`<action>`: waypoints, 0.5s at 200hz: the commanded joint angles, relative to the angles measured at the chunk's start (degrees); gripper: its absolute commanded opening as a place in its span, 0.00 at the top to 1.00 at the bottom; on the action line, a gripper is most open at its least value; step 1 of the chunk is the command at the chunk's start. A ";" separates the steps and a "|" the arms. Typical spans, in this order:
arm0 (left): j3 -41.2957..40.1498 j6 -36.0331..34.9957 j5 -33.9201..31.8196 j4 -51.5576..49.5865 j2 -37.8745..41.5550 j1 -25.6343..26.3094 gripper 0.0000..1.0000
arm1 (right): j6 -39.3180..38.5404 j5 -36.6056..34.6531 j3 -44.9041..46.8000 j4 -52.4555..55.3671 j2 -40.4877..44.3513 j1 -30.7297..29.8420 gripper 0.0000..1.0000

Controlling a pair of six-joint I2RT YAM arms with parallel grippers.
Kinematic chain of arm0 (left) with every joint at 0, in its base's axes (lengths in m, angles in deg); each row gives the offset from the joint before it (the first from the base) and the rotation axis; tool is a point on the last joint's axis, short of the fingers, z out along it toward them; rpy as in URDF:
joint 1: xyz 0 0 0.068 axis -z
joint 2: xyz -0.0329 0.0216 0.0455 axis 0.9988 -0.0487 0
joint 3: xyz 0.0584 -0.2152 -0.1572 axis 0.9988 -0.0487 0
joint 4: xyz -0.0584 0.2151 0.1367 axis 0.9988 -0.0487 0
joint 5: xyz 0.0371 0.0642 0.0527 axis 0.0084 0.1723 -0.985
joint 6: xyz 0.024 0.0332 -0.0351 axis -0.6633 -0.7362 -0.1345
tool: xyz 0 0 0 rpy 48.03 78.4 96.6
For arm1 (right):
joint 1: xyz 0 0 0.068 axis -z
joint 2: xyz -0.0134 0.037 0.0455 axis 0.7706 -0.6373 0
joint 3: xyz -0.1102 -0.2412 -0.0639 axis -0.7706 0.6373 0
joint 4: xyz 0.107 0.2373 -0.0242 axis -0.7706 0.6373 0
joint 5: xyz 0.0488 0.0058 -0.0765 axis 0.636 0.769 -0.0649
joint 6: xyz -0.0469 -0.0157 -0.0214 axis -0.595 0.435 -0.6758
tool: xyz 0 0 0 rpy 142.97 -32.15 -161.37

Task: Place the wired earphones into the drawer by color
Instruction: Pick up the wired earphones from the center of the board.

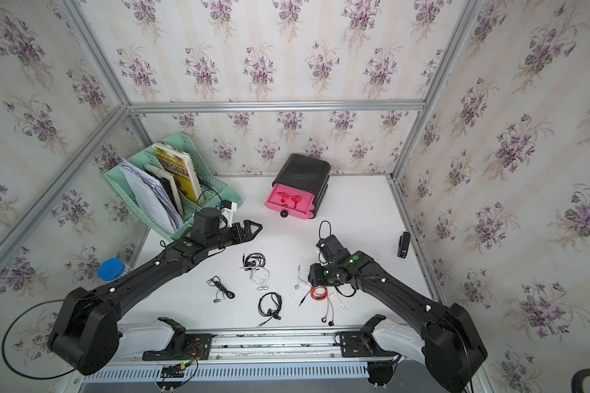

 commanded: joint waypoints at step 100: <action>-0.26 -0.12 -0.86 0.15 -0.77 -0.05 0.01 | 2.72 -0.48 2.82 -4.52 -7.47 -3.36 0.53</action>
